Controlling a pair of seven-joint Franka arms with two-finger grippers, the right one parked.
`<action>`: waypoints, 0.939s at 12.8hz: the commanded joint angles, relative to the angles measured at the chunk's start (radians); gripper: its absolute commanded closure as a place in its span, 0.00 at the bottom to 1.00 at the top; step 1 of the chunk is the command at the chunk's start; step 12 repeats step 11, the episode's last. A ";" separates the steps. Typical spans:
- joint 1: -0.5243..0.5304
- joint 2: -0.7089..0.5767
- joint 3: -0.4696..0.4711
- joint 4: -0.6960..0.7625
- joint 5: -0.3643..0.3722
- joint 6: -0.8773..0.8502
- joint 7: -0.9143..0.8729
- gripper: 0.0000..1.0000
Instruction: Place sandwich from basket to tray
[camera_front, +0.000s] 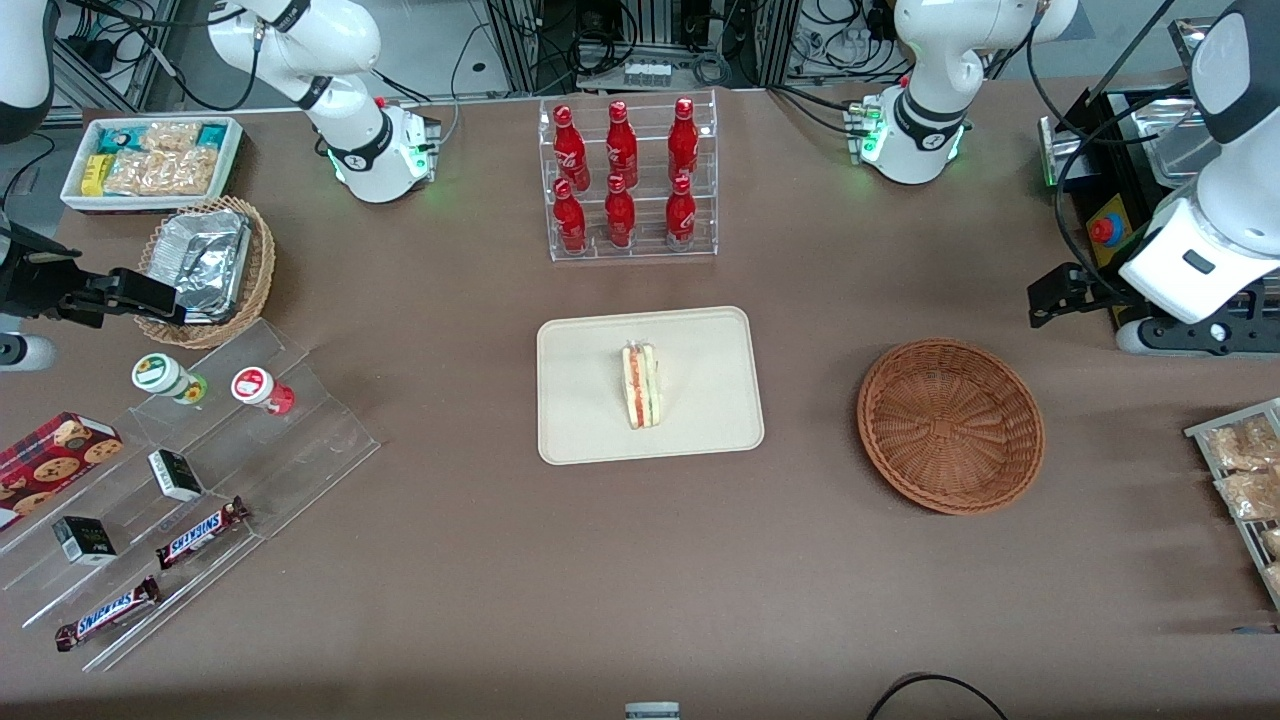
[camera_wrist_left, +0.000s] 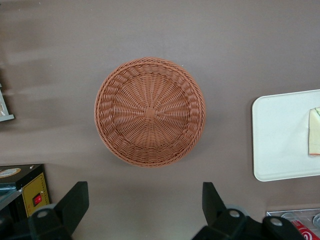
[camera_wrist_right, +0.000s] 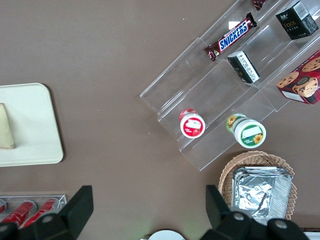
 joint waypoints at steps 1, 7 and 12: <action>-0.015 -0.018 0.017 -0.005 -0.012 -0.007 0.009 0.00; -0.007 -0.027 0.046 0.038 -0.012 -0.061 0.015 0.00; -0.007 -0.020 0.046 0.069 0.004 -0.087 0.014 0.00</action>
